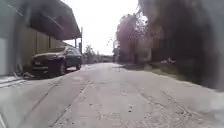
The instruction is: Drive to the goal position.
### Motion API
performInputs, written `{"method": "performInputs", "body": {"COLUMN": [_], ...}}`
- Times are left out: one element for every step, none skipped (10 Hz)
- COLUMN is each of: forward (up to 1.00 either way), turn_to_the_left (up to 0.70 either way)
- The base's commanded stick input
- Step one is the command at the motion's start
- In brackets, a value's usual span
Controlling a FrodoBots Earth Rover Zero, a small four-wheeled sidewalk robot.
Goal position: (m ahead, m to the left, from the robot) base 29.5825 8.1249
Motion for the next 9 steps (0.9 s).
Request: {"method": "performInputs", "body": {"forward": [1.00, 1.00, 1.00, 1.00, 1.00, 1.00, 1.00, 1.00, 1.00], "turn_to_the_left": [0.05, 0.05, 0.05, 0.05, 0.05, 0.05, 0.05, 0.05, 0.05]}}
